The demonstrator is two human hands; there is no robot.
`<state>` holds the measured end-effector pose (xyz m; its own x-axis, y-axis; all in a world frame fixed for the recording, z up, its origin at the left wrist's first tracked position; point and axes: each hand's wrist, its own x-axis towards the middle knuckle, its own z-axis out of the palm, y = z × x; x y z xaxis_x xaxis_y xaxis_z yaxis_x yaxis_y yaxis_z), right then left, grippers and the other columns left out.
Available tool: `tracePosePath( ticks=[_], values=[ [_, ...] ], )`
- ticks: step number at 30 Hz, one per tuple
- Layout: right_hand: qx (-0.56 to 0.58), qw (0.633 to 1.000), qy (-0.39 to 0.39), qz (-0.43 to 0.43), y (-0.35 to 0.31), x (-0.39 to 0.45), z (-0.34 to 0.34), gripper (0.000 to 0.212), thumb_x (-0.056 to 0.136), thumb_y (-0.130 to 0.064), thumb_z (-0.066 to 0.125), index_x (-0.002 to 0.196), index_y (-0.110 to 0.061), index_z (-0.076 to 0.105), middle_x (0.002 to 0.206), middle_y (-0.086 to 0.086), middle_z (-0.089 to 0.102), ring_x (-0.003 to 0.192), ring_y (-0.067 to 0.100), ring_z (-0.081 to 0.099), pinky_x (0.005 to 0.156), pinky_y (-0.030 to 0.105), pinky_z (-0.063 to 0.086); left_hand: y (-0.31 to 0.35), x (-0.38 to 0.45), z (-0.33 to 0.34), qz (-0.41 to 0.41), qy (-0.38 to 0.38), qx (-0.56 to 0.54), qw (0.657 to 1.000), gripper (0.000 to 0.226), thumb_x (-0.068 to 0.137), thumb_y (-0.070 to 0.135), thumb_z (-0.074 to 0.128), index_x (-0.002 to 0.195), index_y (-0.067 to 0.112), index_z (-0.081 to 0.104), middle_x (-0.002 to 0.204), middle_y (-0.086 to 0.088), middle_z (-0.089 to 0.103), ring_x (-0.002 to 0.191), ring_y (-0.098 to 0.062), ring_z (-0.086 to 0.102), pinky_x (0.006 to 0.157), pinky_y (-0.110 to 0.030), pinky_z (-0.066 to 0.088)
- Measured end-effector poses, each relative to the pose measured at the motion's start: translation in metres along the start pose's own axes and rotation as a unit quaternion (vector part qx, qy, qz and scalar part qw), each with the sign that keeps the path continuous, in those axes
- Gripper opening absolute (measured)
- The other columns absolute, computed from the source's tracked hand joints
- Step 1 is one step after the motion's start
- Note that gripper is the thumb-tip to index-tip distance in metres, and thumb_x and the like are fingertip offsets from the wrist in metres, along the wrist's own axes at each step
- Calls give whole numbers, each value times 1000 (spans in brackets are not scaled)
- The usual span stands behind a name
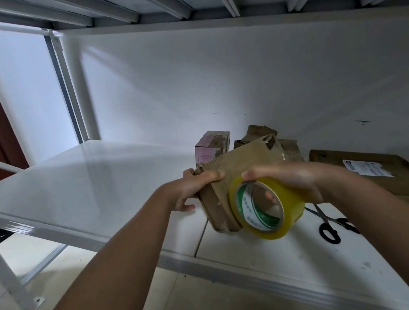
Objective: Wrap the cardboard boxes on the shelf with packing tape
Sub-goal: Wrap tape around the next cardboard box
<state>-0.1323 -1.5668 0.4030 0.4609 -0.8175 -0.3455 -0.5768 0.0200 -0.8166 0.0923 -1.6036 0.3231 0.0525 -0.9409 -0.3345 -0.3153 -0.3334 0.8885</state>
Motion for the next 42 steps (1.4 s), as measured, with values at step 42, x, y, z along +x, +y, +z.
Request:
tracePosePath(
  ticks=[42],
  values=[
    [-11, 997, 48, -55, 0, 31, 6, 41, 75, -54, 67, 100, -21, 67, 89, 4, 74, 78, 20, 72, 66, 27, 56, 64, 21, 30, 60, 260, 510, 817, 77, 84, 78, 14, 92, 18, 63, 109, -7, 64, 108, -27, 55, 107, -60, 20]
  ],
)
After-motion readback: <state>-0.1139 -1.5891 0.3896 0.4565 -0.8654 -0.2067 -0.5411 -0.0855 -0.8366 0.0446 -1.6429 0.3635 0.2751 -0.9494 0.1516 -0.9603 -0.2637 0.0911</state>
